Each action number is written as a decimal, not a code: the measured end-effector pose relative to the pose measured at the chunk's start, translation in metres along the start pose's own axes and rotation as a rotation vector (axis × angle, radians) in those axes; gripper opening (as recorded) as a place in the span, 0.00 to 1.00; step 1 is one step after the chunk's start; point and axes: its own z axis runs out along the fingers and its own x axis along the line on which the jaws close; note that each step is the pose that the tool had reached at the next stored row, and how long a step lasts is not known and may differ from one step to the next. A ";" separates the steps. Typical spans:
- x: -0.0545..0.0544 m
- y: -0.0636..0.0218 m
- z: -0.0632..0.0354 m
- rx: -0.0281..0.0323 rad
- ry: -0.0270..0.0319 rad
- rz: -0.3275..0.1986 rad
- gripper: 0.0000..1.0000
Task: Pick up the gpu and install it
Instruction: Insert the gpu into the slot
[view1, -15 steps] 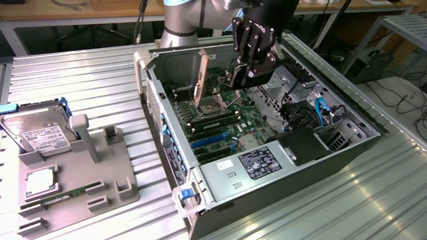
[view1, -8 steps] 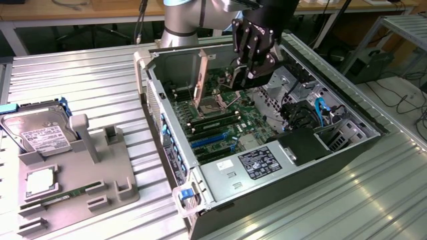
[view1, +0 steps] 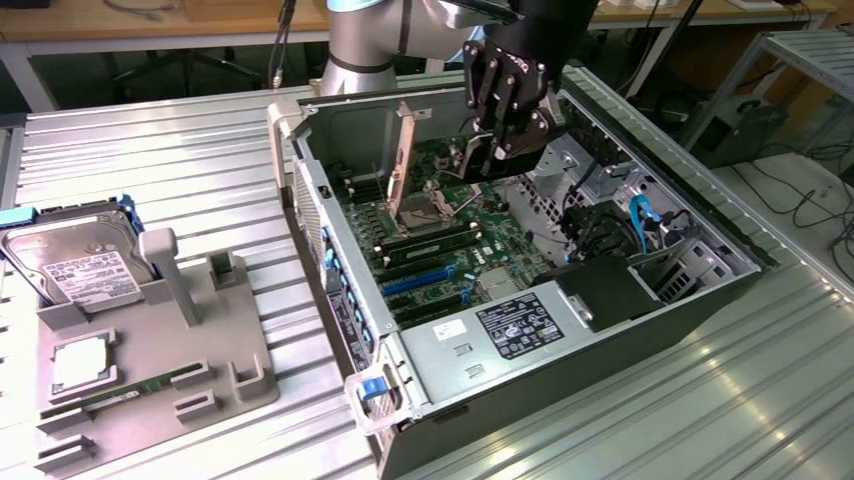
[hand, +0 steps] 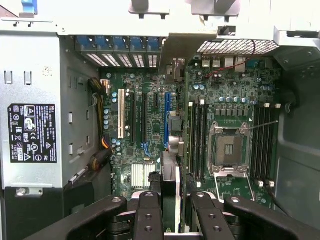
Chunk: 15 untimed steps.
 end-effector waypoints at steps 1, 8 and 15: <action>0.000 0.0000 0.0004 -0.0001 0.0000 0.000 0.27; 0.000 -0.0001 0.0031 0.0000 0.0000 0.000 0.27; 0.000 0.0000 0.0075 0.0000 0.0000 -0.001 0.27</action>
